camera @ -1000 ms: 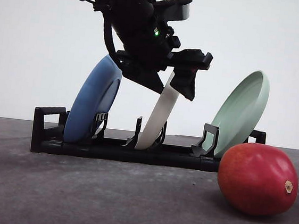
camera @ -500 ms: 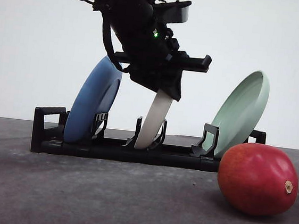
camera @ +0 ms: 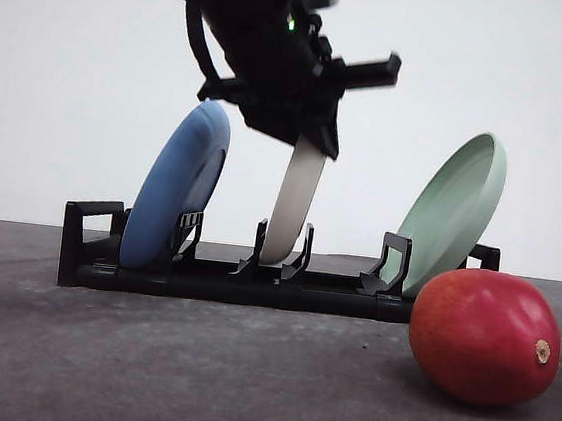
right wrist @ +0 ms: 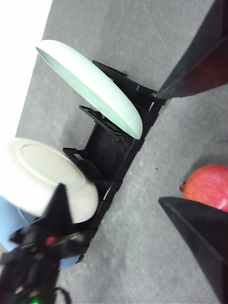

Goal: Place pomegranate in white plate

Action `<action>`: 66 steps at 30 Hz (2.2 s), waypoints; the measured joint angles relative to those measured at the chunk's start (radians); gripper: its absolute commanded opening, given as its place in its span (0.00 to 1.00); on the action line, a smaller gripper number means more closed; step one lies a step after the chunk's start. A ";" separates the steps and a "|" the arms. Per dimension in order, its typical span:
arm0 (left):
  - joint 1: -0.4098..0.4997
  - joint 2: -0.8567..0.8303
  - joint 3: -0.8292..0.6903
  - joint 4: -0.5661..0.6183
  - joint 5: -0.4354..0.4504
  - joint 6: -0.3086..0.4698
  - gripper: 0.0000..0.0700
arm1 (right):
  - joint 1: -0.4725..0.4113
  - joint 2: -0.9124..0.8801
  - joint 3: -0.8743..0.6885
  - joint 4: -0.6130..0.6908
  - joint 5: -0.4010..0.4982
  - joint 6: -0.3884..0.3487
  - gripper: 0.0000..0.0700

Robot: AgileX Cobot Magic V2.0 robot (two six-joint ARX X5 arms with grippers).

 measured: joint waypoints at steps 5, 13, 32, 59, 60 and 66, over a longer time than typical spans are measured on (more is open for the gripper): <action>-0.008 -0.062 0.000 -0.016 0.000 -0.011 0.02 | 0.000 0.000 0.000 0.000 -0.001 0.000 0.60; -0.061 -0.207 0.000 -0.159 0.000 -0.013 0.02 | 0.000 0.000 0.000 0.008 -0.001 0.000 0.60; -0.270 -0.553 -0.237 -0.416 -0.091 -0.018 0.01 | 0.000 0.000 0.000 0.008 -0.001 0.000 0.60; -0.450 -0.172 -0.285 -0.590 -0.330 0.676 0.01 | 0.000 0.000 0.000 0.008 -0.001 0.000 0.60; -0.451 -0.163 -0.285 -0.586 -0.335 0.683 0.01 | 0.000 0.000 0.000 0.008 -0.001 0.000 0.60; -0.452 -0.137 -0.285 -0.578 -0.345 0.719 0.04 | 0.000 0.000 0.000 0.008 -0.001 0.000 0.60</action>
